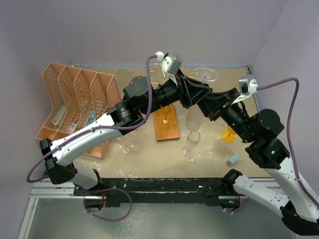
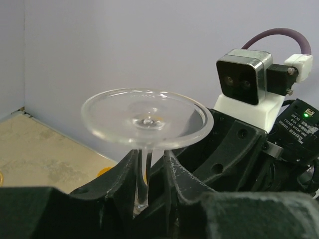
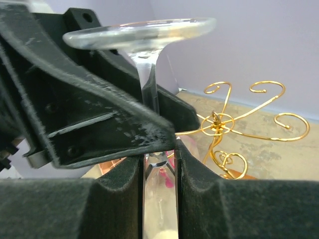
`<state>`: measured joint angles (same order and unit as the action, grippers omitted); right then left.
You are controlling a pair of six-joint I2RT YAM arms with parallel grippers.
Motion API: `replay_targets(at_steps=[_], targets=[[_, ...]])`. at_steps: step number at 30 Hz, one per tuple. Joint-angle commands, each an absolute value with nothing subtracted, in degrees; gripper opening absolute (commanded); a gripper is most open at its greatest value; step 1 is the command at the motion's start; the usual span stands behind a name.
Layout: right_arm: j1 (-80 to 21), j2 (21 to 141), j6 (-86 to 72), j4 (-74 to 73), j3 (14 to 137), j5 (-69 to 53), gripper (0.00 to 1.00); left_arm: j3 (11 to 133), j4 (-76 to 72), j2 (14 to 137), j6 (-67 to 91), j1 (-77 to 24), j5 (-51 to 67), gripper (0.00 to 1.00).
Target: Place the wine glass upside down on the wine glass rack
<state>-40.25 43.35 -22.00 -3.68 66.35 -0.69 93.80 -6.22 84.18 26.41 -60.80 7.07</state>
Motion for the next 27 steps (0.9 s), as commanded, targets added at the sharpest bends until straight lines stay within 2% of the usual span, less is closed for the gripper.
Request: replay_targets(at_steps=[1,5,7,19,27], targets=[[-40.03,42.51,-22.08,2.00,65.93,6.53,0.00,93.69,-7.31,80.98,26.99,-61.96,6.10,0.30],[-40.08,42.31,-22.30,0.89,67.96,11.14,0.00,95.90,-6.20,80.99,25.85,-61.95,3.24,0.48],[-40.00,42.34,-22.68,0.18,69.29,12.22,0.00,96.79,-5.69,80.98,25.19,-61.96,1.68,0.52],[-40.02,44.79,-18.23,-3.82,73.89,26.19,0.00,94.42,-2.98,75.53,20.59,-61.20,-11.58,0.58],[-40.06,47.98,-9.89,-2.16,74.53,39.06,0.00,90.87,-0.18,73.01,30.51,-49.64,-13.40,0.58]])
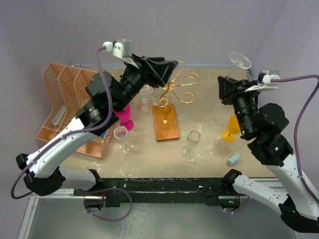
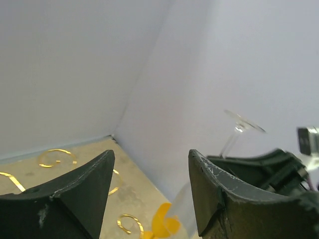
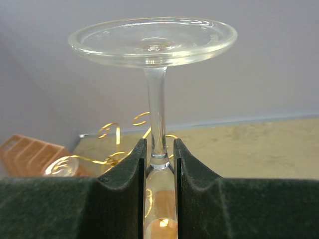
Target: Place the wine glass upside down on the wine glass rack
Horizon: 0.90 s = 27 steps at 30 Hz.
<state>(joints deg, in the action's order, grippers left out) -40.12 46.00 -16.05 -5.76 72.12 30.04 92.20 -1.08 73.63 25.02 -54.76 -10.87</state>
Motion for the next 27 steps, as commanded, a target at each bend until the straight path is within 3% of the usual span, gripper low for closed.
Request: replay_targets(at_steps=[1,10,21,27], targets=[[-40.03,48.84,-8.65,-1.62,74.55,40.42,0.00,90.63,0.17,73.06,31.10,-48.83,-13.44,0.59],[-37.60,57.89,1.64,7.19,72.65,49.09,0.00,89.29,1.31,73.12,34.53,-43.71,-11.70,0.59],[-18.15,68.00,0.69,16.32,73.99,22.93,0.00,88.27,0.69,73.57,38.03,-40.31,-6.51,0.59],[-8.72,73.91,2.54,20.19,75.20,0.63,0.00,88.72,0.92,73.95,39.38,-39.91,-3.27,0.59]])
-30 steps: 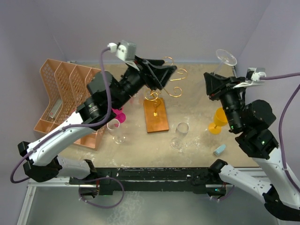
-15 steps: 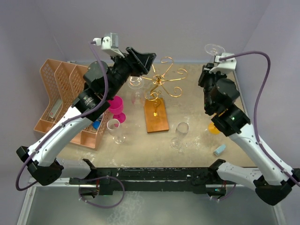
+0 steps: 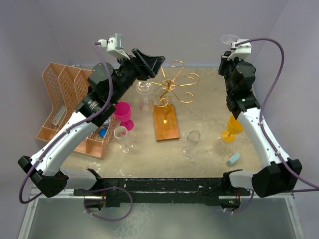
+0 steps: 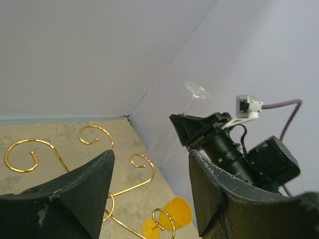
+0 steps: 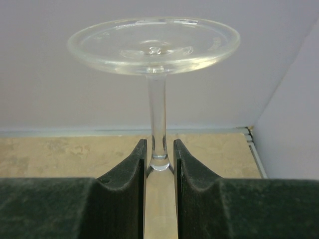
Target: Place the wine glass upside down on the wine glass rack
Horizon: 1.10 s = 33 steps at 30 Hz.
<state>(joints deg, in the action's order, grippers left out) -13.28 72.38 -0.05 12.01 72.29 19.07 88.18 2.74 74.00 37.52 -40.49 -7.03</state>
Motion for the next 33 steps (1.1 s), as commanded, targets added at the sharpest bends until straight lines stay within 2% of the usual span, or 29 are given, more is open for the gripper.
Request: replay_targets(at_steps=[1,7,12,20,26,33], targets=[[-7.19,74.45,3.36,21.23,74.97,-3.35,0.00,88.81,0.88,74.26,39.70,-39.86,-2.45,0.59],[1.41,79.93,9.94,22.05,76.75,-34.99,0.00,90.16,1.65,76.06,41.36,-39.86,1.06,0.59],[2.54,85.57,16.39,17.86,79.04,-47.13,0.00,90.45,1.89,76.44,41.99,-39.89,1.47,0.59],[2.48,90.80,20.50,13.39,78.81,-57.12,0.00,91.20,2.51,77.31,42.27,-39.90,1.08,0.59],[2.25,92.14,16.82,17.46,77.11,-62.49,0.00,91.22,3.03,77.10,42.23,-39.90,0.44,0.59],[-0.10,92.34,12.58,19.61,77.46,-59.50,0.00,93.07,9.00,74.98,36.26,-39.90,-2.53,0.59]])
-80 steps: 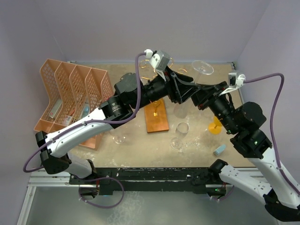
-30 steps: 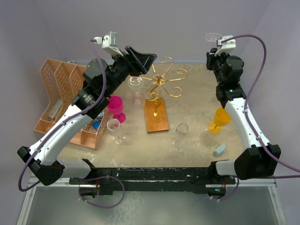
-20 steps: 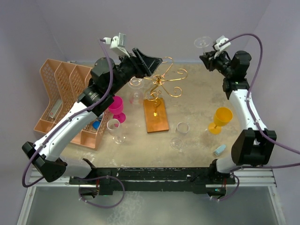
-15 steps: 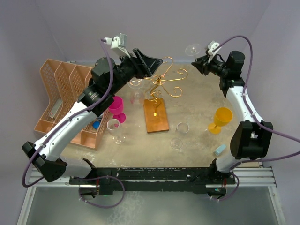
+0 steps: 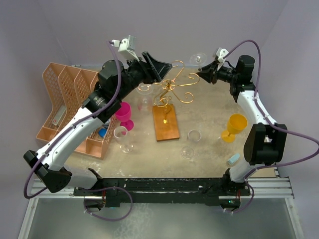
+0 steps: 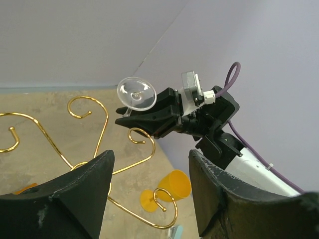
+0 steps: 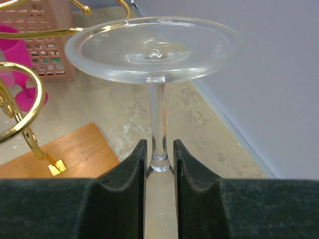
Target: Place the wine glass upside down on the wine glass rack
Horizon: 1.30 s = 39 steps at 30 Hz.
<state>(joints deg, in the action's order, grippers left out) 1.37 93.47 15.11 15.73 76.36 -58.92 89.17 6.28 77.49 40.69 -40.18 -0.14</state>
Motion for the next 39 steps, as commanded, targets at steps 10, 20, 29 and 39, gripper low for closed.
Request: replay_targets(at_steps=[10,20,29,39], targets=[[-2.59,94.42,14.30,18.68,76.78,-64.28,0.00,90.51,11.06,70.33,32.49,-39.90,-7.58,0.59],[-3.37,90.16,17.34,15.19,74.70,-65.22,0.00,90.27,11.03,69.64,32.82,-39.90,-7.83,0.59],[-4.00,87.54,19.55,12.96,72.82,-65.98,0.00,90.60,10.74,68.95,33.01,-39.90,-8.10,0.59],[-5.36,88.09,24.51,6.68,75.16,-67.15,0.00,90.49,10.91,68.24,32.63,-39.86,-8.74,0.59]])
